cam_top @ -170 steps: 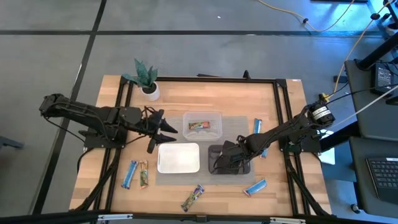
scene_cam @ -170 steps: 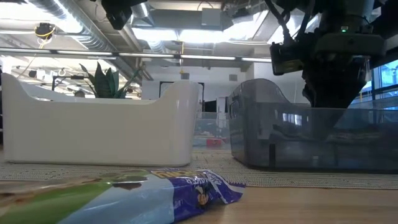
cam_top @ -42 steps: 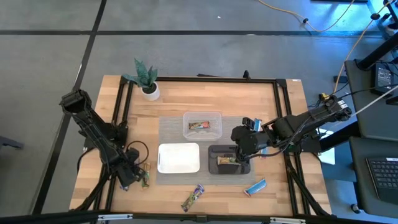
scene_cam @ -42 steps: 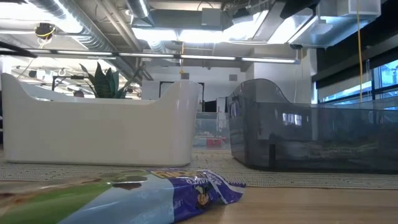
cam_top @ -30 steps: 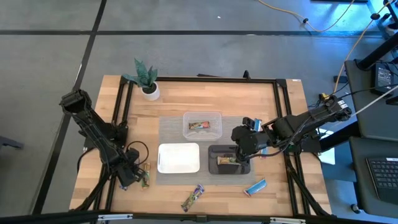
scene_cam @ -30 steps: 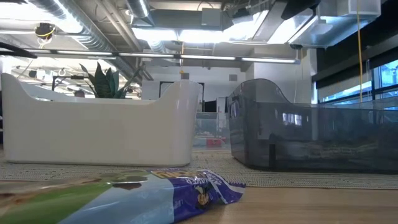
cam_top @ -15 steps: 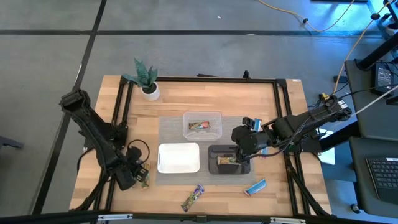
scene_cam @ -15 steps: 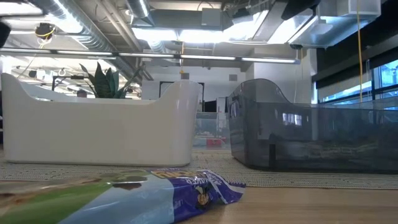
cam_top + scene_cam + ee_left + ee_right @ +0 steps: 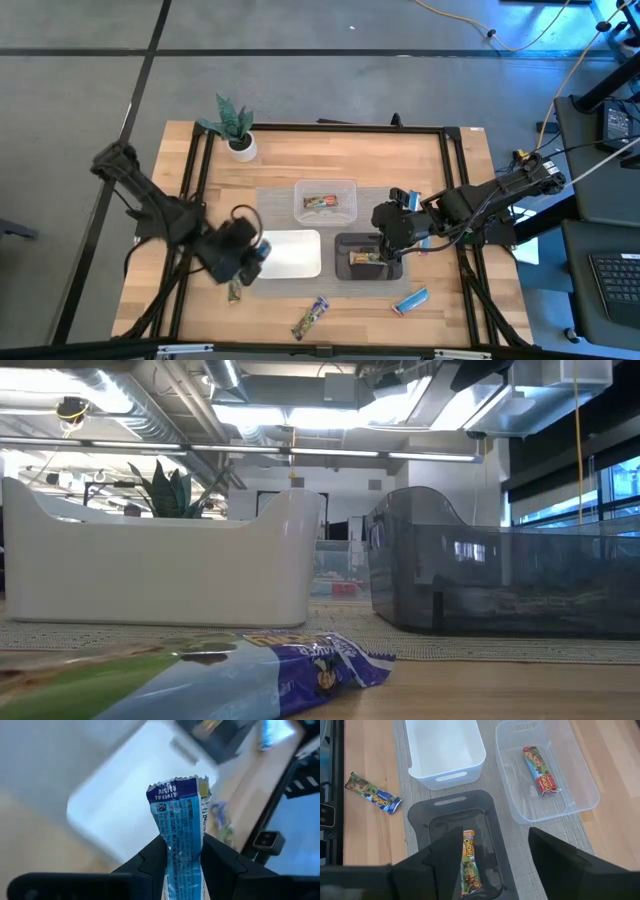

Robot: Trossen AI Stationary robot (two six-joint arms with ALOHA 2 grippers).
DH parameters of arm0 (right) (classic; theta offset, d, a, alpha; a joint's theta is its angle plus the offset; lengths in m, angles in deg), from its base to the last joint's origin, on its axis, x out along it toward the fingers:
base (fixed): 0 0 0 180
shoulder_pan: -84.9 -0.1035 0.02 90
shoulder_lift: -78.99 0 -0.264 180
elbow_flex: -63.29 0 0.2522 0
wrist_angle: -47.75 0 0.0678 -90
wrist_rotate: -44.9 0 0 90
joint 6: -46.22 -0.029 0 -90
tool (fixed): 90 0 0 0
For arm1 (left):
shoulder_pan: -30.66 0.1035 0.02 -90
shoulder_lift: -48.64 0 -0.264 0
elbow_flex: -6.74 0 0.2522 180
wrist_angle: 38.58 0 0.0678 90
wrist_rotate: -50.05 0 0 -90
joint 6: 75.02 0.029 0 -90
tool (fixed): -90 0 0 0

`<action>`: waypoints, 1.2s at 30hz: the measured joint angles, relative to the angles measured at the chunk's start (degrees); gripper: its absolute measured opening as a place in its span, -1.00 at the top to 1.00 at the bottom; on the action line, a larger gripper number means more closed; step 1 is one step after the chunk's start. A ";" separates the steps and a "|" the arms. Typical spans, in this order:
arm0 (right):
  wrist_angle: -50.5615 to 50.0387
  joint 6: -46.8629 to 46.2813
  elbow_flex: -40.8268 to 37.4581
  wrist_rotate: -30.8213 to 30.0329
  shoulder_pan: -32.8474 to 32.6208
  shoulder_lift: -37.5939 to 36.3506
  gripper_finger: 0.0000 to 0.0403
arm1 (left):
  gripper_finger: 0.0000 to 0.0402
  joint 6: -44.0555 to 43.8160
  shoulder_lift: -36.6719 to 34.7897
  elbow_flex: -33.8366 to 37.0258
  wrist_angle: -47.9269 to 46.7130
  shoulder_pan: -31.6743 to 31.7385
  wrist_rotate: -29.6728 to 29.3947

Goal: Pick and place Granola Bars by type
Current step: Put the left blue granola bar into the white bin

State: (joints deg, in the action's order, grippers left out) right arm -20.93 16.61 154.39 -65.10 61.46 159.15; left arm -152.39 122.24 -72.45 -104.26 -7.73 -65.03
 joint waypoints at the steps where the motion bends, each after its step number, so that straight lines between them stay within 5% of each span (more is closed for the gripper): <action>1: 0.00 -0.02 0.00 0.00 0.00 0.00 -0.13 | 0.51 4.28 0.42 -1.32 0.28 1.90 0.73; 8: 0.01 -1.88 0.00 0.01 0.00 0.00 -0.13 | 0.51 28.79 7.41 -5.91 1.19 14.18 9.20; 14: 0.00 -3.22 0.00 0.03 0.00 0.00 -0.13 | 0.51 39.71 17.01 -6.65 1.56 19.96 15.10; 22: 0.33 -3.32 0.00 0.03 0.02 0.00 -0.13 | 0.50 48.13 27.25 -6.75 8.57 23.07 21.05; 36: 0.25 -3.94 0.00 0.10 0.02 0.00 -0.13 | 0.50 48.44 34.35 -6.75 8.58 23.55 23.58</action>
State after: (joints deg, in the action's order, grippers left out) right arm -20.68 12.67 154.39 -65.00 61.48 159.15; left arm -103.94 156.59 -79.20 -95.69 15.83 -41.45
